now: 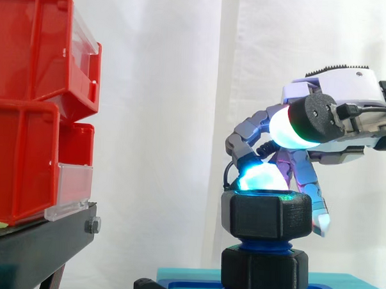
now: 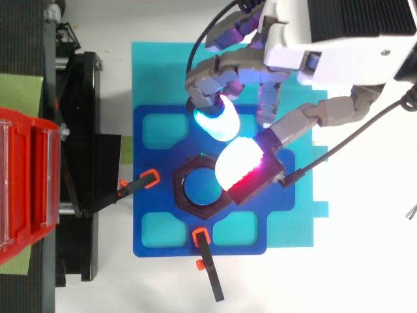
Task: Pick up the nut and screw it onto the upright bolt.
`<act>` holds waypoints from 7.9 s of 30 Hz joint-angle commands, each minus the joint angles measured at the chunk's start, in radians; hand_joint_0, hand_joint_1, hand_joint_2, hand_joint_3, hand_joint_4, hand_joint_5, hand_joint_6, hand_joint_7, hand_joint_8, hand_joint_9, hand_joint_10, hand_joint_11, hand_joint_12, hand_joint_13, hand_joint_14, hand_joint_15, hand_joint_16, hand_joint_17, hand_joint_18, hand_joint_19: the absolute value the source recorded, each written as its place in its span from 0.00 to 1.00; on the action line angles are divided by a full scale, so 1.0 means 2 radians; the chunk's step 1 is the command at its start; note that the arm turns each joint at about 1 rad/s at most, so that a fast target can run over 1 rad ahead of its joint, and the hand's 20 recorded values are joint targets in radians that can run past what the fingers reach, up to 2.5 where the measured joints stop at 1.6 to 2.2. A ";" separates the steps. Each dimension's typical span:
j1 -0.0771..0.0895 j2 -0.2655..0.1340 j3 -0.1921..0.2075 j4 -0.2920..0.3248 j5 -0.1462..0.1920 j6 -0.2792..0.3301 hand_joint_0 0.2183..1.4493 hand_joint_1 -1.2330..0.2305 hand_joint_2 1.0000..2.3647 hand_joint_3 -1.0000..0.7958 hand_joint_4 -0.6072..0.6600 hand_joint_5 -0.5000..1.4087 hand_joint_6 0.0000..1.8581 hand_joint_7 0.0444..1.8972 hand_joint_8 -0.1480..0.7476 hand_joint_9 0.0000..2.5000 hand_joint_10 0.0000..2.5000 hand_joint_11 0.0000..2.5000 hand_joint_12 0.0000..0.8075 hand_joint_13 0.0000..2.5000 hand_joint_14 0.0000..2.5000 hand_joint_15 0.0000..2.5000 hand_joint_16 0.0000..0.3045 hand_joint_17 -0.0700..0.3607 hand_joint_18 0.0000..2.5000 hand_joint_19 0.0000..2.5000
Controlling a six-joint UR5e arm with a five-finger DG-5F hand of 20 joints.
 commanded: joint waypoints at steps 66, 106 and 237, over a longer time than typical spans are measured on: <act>0.039 0.000 -0.001 0.007 0.009 0.001 0.19 0.59 0.00 0.28 0.63 0.16 0.27 0.33 0.46 0.15 0.00 0.00 0.43 0.10 0.00 0.00 0.14 0.38 0.00 0.00; 0.031 -0.001 -0.020 0.026 0.008 0.001 0.21 0.60 0.00 0.28 0.74 0.23 0.27 0.50 0.50 0.29 0.00 0.00 0.37 0.19 0.00 0.00 0.10 0.32 0.04 0.00; 0.036 0.000 -0.048 0.068 0.007 0.010 0.21 0.60 0.00 0.28 0.68 0.19 0.27 0.48 0.44 0.15 0.00 0.00 0.32 0.11 0.00 0.00 0.09 0.31 0.00 0.00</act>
